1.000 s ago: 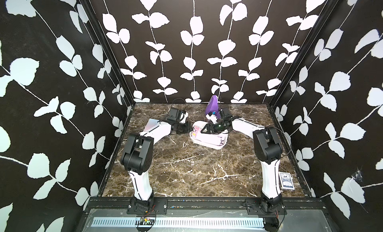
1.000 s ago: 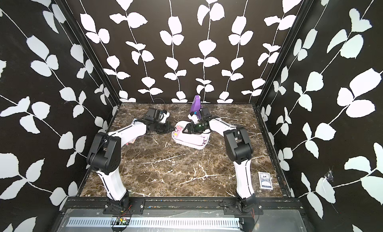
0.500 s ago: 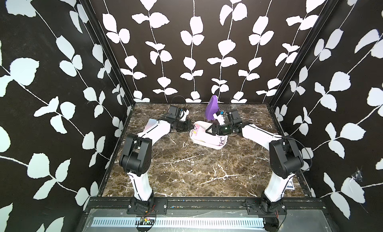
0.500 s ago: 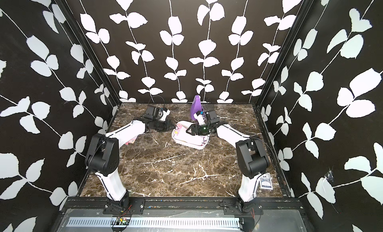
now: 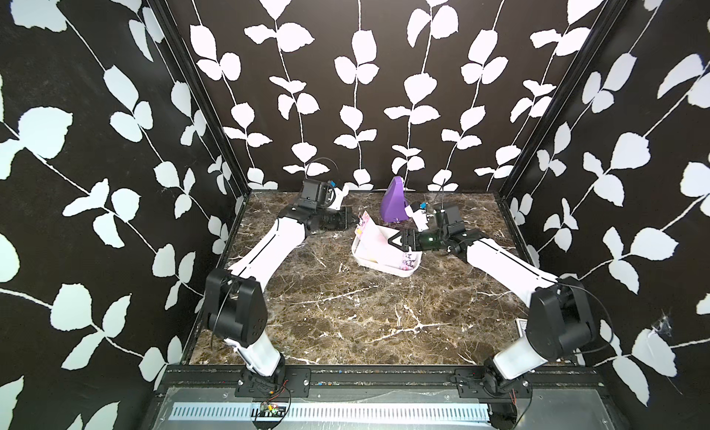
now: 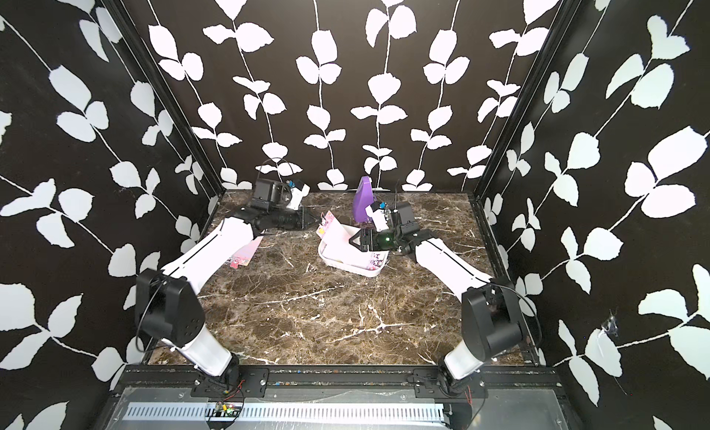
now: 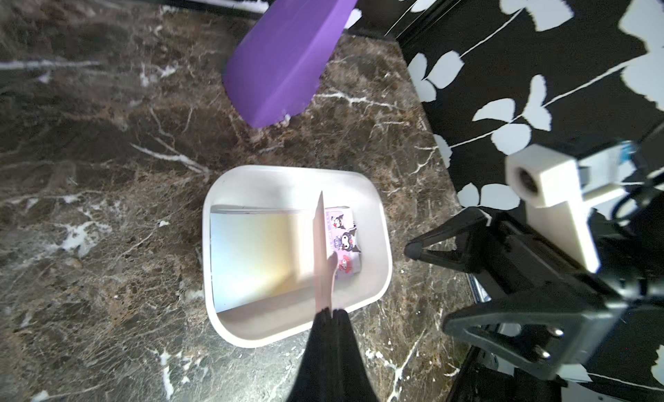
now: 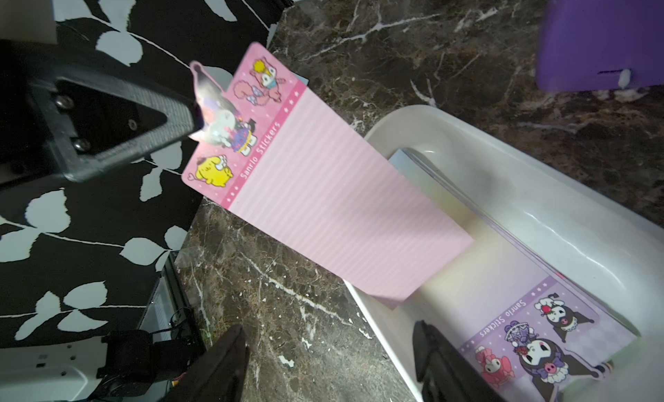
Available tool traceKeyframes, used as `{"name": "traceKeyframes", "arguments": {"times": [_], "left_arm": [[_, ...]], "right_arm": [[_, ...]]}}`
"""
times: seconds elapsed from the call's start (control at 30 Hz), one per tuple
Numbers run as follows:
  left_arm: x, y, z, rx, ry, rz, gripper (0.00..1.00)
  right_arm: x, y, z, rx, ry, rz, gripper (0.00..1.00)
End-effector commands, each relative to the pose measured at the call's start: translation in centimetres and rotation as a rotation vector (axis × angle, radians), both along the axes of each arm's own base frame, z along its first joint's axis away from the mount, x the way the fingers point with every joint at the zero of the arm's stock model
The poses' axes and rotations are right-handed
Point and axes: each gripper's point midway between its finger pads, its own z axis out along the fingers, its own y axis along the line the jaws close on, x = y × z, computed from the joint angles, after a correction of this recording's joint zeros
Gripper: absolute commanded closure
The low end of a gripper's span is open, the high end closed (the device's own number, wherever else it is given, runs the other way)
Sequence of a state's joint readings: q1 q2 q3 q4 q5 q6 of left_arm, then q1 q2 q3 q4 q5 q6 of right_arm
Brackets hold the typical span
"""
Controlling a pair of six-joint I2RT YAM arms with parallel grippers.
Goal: Take the stickers out of the storage box
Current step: Pick up the sticker from the storage box.
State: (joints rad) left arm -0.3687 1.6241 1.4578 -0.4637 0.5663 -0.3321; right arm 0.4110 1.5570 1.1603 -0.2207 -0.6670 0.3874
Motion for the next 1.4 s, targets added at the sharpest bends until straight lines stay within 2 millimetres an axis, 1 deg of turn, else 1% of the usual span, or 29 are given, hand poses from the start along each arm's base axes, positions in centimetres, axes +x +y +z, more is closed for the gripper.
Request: {"name": "traceKeyframes", "arguments": {"times": [0.0,0.1,0.2,0.23,0.3,0.37,0.43,0.5,0.57,0.67,0.77,0.97,1.07,1.17,1.2,1.37], "left_arm": [[-2.6,0.2,4.5,-0.028,-0.065,-0.059,1.00],[-4.1,0.1,6.4,-0.055,-0.085,-0.102,1.00],[-5.3,-0.3,7.6,-0.081,-0.094,-0.163,1.00],[-5.8,-0.5,7.8,-0.092,-0.091,-0.193,1.00],[-6.5,-0.8,8.0,-0.101,-0.085,-0.240,1.00],[-6.8,-0.6,7.4,-0.075,-0.087,-0.255,1.00],[-7.1,-0.4,6.7,-0.047,-0.104,-0.274,1.00],[-7.8,-0.6,6.4,-0.059,-0.110,-0.317,1.00],[-8.7,-1.0,6.7,-0.100,-0.114,-0.374,1.00],[-10.0,-1.6,7.6,-0.171,-0.131,-0.447,1.00],[-10.8,-1.8,8.2,-0.204,-0.153,-0.481,1.00],[-10.8,-1.2,8.0,-0.173,-0.164,-0.484,1.00],[-11.0,-1.1,8.2,-0.175,-0.161,-0.491,1.00],[-11.2,-0.8,8.2,-0.168,-0.169,-0.493,1.00],[-11.2,-0.7,8.2,-0.165,-0.171,-0.491,1.00],[-11.1,-0.2,8.5,-0.193,-0.166,-0.493,1.00]], "right_arm": [[-0.8,-0.4,1.8,-0.025,-0.029,0.035,0.25],[-1.2,-0.1,3.3,-0.014,-0.042,0.074,0.25],[-1.9,0.7,4.6,0.036,-0.034,0.146,0.24],[-2.0,1.2,6.1,0.067,-0.057,0.176,0.24],[-2.6,1.6,7.4,0.107,-0.071,0.227,0.24],[-3.4,1.8,8.5,0.136,-0.092,0.281,0.24],[-4.2,1.9,9.2,0.138,-0.104,0.326,0.24],[-4.5,1.8,9.1,0.127,-0.108,0.348,0.24],[-4.7,1.8,8.9,0.130,-0.097,0.365,0.24],[-5.1,2.2,8.6,0.159,-0.071,0.398,0.24],[-5.5,2.3,8.2,0.177,-0.054,0.426,0.24],[-5.8,2.2,7.6,0.168,-0.046,0.440,0.24],[-5.1,1.8,6.7,0.117,-0.049,0.410,0.24],[-4.7,1.4,6.7,0.125,-0.050,0.397,0.24],[-4.3,1.5,5.9,0.120,-0.028,0.392,0.23],[-3.9,1.2,5.8,0.126,-0.026,0.386,0.24]]}}
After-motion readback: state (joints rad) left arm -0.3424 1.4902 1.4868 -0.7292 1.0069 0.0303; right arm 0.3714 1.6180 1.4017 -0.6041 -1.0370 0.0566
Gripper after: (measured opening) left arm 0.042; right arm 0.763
